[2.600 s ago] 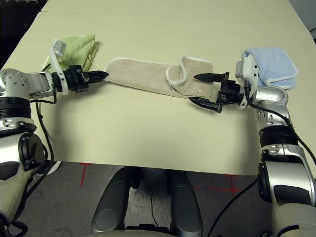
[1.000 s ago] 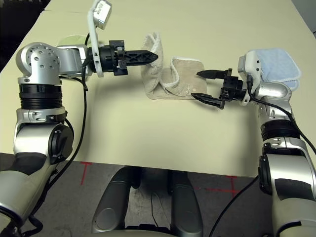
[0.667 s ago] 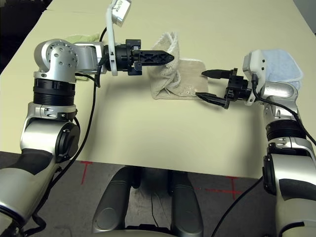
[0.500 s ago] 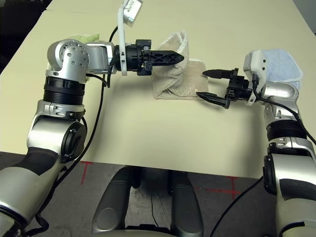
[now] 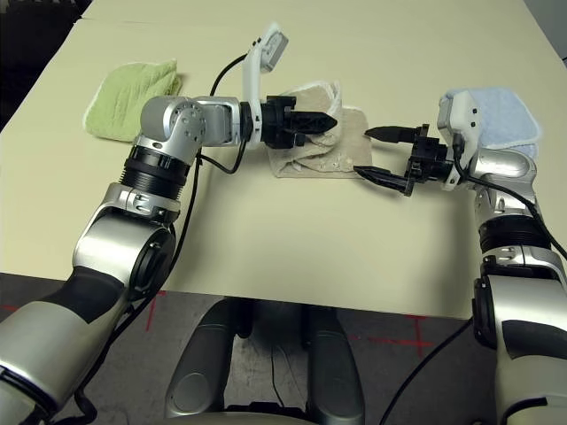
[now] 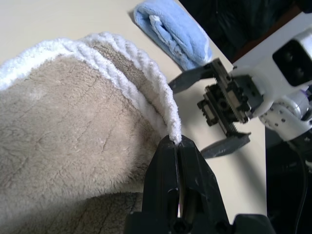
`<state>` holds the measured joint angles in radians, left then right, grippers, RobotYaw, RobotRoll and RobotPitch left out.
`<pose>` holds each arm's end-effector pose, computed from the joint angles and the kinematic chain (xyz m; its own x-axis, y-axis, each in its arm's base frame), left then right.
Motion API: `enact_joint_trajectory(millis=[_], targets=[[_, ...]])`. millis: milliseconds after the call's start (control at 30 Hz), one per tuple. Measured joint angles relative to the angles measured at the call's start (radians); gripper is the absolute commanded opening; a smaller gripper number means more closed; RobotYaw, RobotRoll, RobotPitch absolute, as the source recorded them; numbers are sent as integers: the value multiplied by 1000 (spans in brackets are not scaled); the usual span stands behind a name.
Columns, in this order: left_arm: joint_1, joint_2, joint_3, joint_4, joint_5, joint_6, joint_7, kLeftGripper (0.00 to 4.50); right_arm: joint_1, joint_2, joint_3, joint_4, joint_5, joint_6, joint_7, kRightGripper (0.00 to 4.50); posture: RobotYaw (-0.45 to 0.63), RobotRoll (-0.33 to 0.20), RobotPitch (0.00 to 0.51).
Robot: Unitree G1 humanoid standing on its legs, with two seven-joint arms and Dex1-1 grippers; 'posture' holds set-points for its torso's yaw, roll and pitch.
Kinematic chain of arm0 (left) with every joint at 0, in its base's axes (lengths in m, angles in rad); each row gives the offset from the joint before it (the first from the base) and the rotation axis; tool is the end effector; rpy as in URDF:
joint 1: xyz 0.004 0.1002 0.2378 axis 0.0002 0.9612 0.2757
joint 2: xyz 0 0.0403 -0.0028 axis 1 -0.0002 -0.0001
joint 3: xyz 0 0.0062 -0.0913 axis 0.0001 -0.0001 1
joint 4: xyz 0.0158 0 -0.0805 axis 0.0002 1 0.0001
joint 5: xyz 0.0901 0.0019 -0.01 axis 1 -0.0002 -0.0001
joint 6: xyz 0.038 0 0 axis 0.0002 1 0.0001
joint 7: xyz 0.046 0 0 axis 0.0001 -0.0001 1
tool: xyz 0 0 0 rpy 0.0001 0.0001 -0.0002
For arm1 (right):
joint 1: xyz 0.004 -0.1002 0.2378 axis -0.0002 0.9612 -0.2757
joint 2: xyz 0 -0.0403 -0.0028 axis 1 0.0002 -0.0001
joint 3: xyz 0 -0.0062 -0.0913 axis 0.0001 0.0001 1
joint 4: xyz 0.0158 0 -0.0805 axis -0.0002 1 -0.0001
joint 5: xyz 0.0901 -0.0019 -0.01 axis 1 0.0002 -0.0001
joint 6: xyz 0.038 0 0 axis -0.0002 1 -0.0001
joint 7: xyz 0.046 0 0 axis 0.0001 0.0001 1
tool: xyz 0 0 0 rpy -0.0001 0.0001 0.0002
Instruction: Fold the towel and set it aside.
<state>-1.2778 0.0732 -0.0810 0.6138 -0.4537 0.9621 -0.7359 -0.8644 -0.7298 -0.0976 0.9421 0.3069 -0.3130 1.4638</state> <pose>0.3250 0.0551 0.2493 0.2865 -0.9333 -0.2164 0.8850 0.3443 -0.3133 0.2949 -0.3121 0.2025 0.4924 0.8630 -0.1133 -0.8134 0.4099 -0.4126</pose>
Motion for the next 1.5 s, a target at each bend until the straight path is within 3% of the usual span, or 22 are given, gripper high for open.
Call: enact_joint_trajectory(millis=[467,667,900,1300,1400,1500], targets=[[-7,-91,2,-10,-12,53,-25,24,8,-2,-3,10,-8,-12,4,4500,32,0,329],[-2,-94,-36,37,46,-4,-22,24,24,-16,-3,3,-8,-10,59,4500,34,0,332],[1,-92,-37,70,75,-30,-21,24,29,-116,-49,6,12,18,132,4500,16,0,335],[1,-107,-41,109,113,-62,-31,24,55,-115,-52,3,11,27,136,4500,16,0,338],[1,-118,-38,112,118,-72,-29,722,55,-113,-51,-1,11,27,132,4500,16,0,338],[0,-139,-20,113,118,-83,-15,1727,55,-107,-51,-2,11,28,130,4500,16,0,340]])
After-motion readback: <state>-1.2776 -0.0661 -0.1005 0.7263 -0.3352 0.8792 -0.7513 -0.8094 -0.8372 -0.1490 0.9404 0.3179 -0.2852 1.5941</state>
